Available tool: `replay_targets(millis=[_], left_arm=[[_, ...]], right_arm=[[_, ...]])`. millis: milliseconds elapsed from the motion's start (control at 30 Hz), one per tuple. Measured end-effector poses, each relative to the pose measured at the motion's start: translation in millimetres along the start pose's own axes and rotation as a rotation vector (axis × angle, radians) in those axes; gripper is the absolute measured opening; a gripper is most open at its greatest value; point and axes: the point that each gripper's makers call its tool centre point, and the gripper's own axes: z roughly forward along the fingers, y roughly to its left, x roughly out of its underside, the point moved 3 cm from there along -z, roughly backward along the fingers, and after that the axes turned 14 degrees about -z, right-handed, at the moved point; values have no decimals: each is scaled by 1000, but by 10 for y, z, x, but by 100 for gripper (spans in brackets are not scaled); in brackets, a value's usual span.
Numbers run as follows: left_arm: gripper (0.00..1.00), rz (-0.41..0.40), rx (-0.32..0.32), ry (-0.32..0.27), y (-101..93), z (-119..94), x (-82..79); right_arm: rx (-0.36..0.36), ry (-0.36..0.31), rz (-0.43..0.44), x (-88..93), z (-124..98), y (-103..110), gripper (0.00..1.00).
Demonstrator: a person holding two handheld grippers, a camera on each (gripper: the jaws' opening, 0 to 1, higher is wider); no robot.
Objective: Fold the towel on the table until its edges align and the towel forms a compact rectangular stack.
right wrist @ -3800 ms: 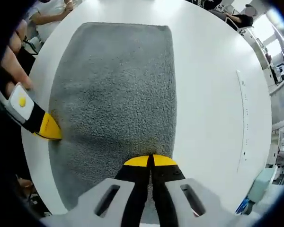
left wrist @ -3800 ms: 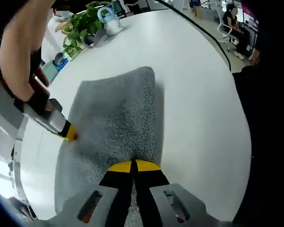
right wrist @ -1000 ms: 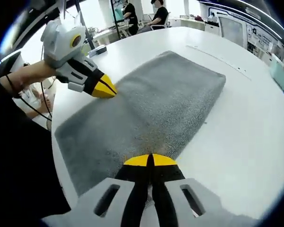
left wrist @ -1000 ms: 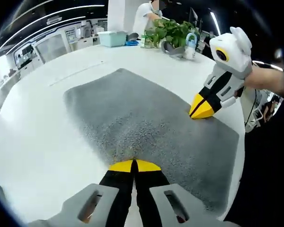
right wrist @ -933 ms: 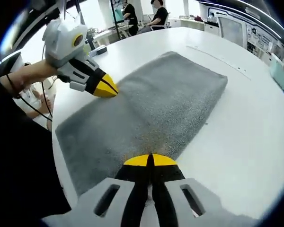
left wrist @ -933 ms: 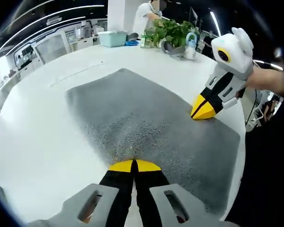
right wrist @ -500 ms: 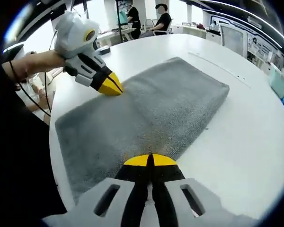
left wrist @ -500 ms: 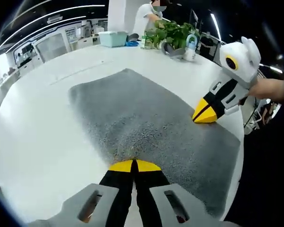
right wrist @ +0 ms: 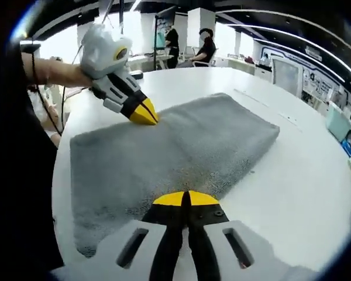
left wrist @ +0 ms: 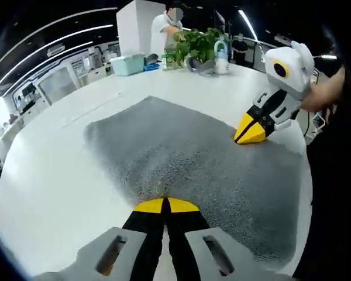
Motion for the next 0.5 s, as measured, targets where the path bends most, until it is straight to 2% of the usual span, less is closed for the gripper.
replay_targets(millis=[33,133,200,333,500], left_arm=[[1,9,7,-11,1,-5,5],[1,94,40,-56,-11,-10,4],[1,85,44,-63,-5,-18,10],[1,144,64,-64,-17,-8,-4],[1,205,60,-46,-35,-4,-13]], right_arm=[[15,-9,-29,-1,-4,12,0],[44,-15,-17,4,-30,36,0],[47,-16,-51,-16,-45,36,0],[40,-21,-130,-50,-132,46,0],[-1,-25,-303,-1,-414,196,15]])
